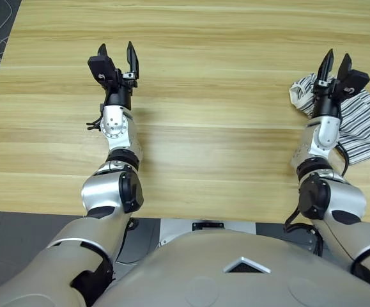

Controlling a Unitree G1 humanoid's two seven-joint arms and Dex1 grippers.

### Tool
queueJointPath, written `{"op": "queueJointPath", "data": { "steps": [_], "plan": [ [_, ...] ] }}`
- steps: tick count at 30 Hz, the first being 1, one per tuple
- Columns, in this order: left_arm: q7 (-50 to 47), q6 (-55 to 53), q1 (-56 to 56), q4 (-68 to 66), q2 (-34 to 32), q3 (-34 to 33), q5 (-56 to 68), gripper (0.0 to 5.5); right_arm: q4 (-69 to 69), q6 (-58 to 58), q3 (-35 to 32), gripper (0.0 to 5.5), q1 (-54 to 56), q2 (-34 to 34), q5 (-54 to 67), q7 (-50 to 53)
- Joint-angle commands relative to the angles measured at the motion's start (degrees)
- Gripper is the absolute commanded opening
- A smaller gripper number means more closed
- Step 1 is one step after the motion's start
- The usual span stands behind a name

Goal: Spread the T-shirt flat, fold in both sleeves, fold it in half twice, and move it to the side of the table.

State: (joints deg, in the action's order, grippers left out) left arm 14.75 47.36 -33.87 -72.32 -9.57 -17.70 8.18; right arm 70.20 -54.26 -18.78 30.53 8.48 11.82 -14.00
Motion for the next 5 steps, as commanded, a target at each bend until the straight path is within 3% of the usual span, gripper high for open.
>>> {"op": "queueJointPath", "data": {
  "steps": [1,5],
  "plan": [
    [0.33,0.2,0.78,-0.24,-0.61,-0.18,-0.12,3.47,-0.06,-1.77,1.58,2.09,0.13,-0.82,-2.52,0.56],
    [-1.3,0.44,1.46,-0.15,-0.9,0.29,-1.12,3.47,0.22,-2.37,3.2,2.09,0.51,-0.14,-5.61,2.56]
  ]
}}
